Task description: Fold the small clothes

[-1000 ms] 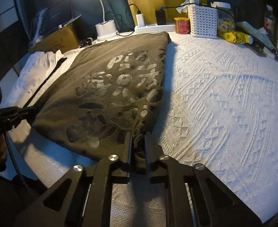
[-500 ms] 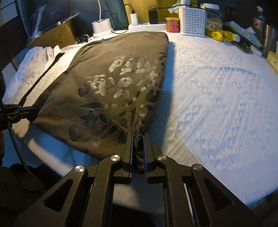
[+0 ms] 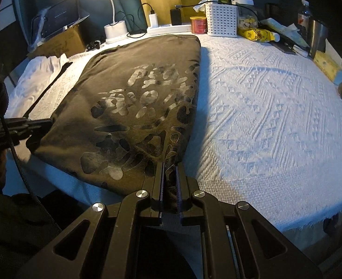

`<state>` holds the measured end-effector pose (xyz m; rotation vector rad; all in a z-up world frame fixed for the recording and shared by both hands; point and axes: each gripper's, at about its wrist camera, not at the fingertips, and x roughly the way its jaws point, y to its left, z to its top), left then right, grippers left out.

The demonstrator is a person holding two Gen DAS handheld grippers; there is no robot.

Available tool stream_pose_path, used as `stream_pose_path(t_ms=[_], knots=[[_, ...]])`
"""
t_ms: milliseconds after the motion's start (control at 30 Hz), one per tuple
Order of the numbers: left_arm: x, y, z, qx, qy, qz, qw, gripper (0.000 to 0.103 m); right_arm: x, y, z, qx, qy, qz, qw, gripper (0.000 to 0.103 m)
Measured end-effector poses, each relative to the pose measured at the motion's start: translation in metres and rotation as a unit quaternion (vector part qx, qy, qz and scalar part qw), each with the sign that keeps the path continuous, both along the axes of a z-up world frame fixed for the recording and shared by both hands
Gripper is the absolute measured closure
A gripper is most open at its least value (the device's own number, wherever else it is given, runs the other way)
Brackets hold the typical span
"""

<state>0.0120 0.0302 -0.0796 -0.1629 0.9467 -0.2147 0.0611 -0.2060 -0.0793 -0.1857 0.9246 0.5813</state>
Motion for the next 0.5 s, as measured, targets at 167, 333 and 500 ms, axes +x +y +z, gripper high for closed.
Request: stream_pose_path(t_ms=[167, 333, 500], knots=[[-0.003, 0.005, -0.003, -0.008, 0.011, -0.005, 0.9999, 0.097, -0.006, -0.002, 0.000, 0.010, 0.007, -0.002, 1.000, 0.093], [-0.007, 0.005, -0.001, 0.000, 0.014, -0.003, 0.9999, 0.095, -0.002, -0.007, 0.000, 0.034, 0.027, -0.007, 0.999, 0.093], [-0.010, 0.009, 0.010, -0.003, -0.022, 0.022, 0.9995, 0.083, -0.003, -0.007, 0.000, 0.037, 0.030, -0.013, 0.999, 0.093]])
